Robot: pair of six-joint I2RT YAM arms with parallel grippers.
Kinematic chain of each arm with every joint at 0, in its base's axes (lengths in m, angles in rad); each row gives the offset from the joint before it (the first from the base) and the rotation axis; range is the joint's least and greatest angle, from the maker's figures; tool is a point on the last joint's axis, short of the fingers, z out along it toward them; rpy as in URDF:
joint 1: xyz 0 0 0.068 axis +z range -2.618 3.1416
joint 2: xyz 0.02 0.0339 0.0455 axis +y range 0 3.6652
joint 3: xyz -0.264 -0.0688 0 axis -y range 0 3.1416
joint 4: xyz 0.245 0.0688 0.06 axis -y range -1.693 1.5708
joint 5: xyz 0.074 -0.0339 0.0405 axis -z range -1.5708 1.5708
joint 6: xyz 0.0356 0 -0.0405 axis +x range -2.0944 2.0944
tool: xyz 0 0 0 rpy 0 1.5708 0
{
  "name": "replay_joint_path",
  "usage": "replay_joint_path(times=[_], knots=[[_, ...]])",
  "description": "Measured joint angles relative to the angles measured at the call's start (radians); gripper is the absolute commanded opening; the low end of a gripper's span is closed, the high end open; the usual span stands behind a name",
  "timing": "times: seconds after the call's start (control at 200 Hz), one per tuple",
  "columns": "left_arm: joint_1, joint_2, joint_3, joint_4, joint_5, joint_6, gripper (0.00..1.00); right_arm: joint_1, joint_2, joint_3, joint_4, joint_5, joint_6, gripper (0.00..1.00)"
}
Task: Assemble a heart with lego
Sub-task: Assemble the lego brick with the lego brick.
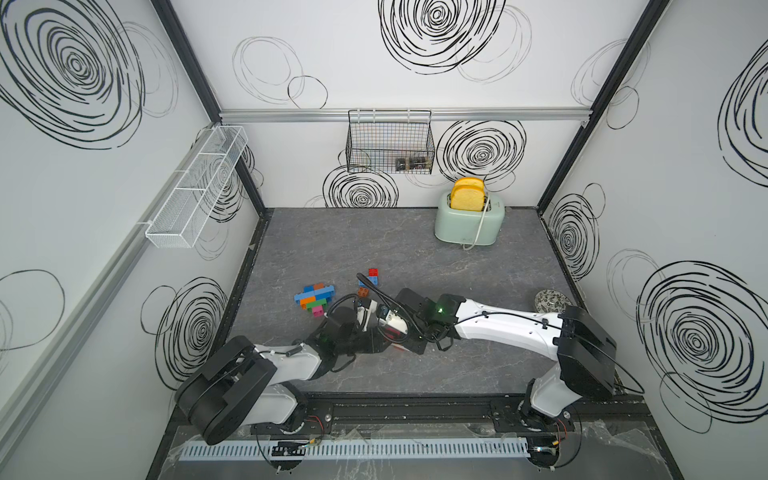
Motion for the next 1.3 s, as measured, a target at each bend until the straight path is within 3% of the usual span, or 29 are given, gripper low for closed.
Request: replay_joint_path(times=[0.2, 0.766, 1.301], knots=[[0.0, 0.0, -0.002, 0.004, -0.001, 0.0, 0.48, 0.026, 0.0, 0.0, -0.001, 0.049, 0.022, 0.28], [0.0, 0.002, -0.006, 0.014, -0.003, -0.001, 0.48, -0.014, 0.006, 0.011, -0.015, -0.035, -0.025, 0.27], [-0.001, 0.002, -0.005, 0.013, -0.003, -0.001, 0.48, 0.015, -0.007, 0.004, -0.023, 0.01, -0.045, 0.27]])
